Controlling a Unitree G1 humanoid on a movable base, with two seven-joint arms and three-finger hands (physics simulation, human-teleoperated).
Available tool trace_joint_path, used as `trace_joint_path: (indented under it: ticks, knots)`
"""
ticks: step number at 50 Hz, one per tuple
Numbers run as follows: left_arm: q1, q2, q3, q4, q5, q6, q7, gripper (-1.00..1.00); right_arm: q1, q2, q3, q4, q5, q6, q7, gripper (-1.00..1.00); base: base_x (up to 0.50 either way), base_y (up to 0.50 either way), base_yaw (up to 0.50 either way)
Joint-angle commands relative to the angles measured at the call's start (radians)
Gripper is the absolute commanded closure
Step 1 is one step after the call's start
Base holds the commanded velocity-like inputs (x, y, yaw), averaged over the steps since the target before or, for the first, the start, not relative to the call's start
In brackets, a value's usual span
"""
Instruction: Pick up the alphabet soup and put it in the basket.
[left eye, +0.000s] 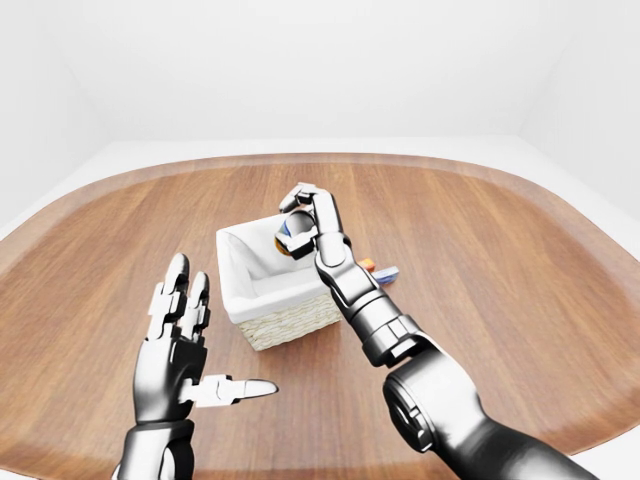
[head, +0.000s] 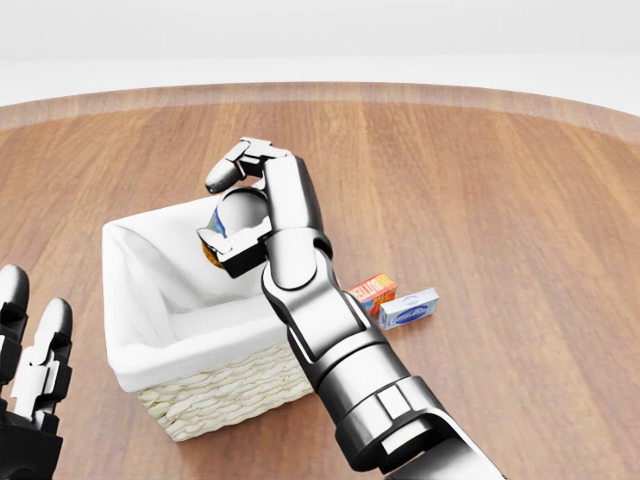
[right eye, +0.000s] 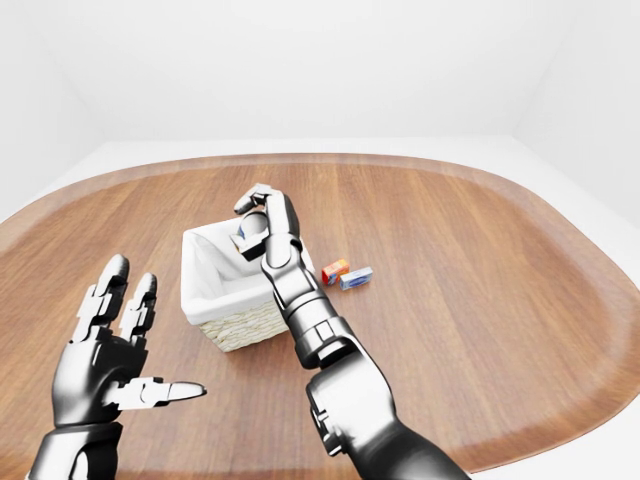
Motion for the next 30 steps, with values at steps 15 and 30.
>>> trace_joint_path:
  ticks: [15,30]
  knots:
    - [0.009,-0.014,0.025,-0.023,-0.015,0.011,-0.028,-1.0,-0.068,0.062,0.01,0.14,-0.092,-0.044,-0.068,1.0,0.0,0.0,0.0]
    - [0.006,-0.018,0.031,-0.025,-0.018,0.016,-0.035,-1.0,-0.065,0.078,0.016,0.14,-0.111,-0.04,-0.077,1.0,0.0,0.0,0.0]
